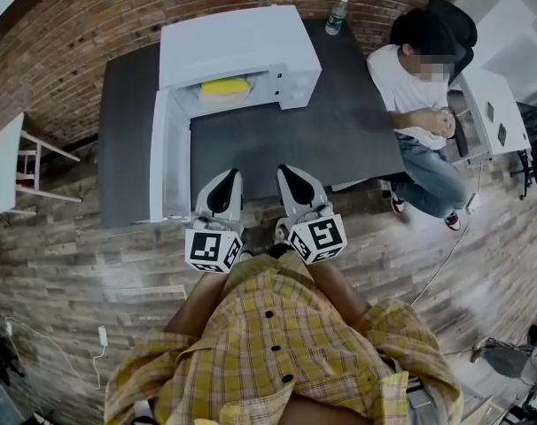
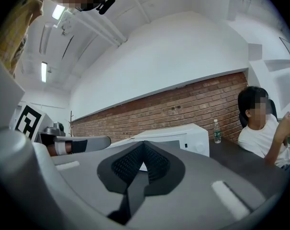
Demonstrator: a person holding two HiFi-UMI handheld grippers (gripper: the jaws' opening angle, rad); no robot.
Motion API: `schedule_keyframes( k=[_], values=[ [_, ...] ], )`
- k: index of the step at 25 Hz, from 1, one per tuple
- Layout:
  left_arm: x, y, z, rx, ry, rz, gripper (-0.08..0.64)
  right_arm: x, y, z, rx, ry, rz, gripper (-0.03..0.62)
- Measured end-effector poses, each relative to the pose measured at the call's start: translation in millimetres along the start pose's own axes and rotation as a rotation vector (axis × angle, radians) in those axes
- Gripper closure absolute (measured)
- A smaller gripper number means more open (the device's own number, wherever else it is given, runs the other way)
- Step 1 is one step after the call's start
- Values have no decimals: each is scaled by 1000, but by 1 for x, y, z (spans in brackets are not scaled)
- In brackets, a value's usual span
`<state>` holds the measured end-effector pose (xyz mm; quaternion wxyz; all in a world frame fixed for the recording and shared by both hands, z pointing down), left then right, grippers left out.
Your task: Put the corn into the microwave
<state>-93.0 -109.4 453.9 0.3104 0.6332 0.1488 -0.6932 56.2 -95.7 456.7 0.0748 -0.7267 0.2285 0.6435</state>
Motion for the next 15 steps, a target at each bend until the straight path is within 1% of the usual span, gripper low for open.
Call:
schedule_keyframes(
  k=[7,15],
  values=[
    [3,-6,-1,2,40,-16,563,2,1,5,-1,-19,-4,592],
    [0,-8,4,-7,16,-7,563,1,3,7,2,-39,-3,592]
  ],
)
Point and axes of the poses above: the fingertips, and each gripper's own axes: y forward along the fingers, z to its left, x out of its top, the point moved 6 cm from there along -y, backward along the fingers, and after that the axes turned 9 degrees about z, right-handed, at the moved point
